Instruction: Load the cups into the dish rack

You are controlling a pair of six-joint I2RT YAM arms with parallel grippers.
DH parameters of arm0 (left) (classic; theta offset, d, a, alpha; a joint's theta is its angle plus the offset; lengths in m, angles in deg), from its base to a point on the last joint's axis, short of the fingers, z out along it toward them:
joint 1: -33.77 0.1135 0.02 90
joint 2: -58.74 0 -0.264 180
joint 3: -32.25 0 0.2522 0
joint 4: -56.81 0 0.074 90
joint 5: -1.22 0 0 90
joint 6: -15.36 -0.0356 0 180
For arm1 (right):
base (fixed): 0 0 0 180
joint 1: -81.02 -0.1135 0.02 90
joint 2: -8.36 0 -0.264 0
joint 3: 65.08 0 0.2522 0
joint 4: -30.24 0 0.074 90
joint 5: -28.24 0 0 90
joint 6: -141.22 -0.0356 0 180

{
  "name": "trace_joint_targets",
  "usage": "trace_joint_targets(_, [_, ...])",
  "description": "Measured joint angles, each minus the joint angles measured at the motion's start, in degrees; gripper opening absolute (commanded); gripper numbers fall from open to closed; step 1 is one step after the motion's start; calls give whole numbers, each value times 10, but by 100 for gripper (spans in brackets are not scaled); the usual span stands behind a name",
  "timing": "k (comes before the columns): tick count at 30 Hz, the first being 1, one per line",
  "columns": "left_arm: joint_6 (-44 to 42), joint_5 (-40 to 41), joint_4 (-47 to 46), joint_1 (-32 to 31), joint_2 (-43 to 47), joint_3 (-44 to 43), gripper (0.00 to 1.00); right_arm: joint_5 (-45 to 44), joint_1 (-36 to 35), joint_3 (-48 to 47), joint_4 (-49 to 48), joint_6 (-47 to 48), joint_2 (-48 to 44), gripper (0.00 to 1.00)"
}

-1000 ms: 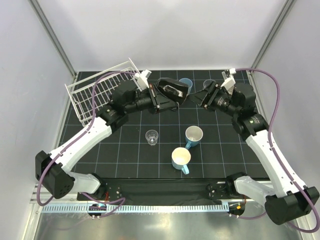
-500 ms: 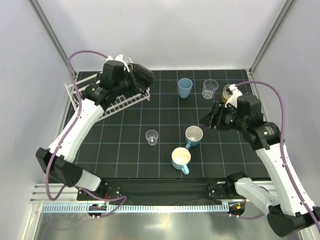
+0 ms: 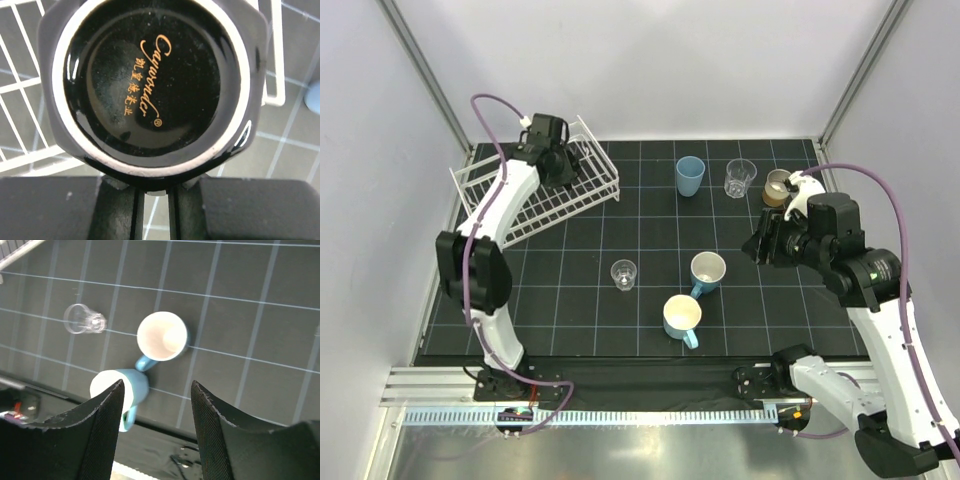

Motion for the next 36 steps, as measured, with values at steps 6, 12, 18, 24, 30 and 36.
trace_joint_targets(6, [-18,37,-1,11,-100,-103,0,-52,0,-17,13,23,16,57])
trace_joint_targets(12, [-41,64,-1,10,-198,-190,0,-80,6,-20,12,29,35,57])
trace_joint_targets(18, [-61,87,2,12,-271,-259,0,-90,37,-20,11,29,42,57])
trace_joint_targets(24, [-68,89,0,13,-296,-287,0,-92,51,-20,10,29,47,57])
trace_joint_targets(30, [-71,89,-1,13,-316,-304,0,-92,61,-20,10,33,62,57])
trace_joint_targets(36, [-70,94,-1,15,-345,-337,0,-94,64,-21,10,37,65,58])
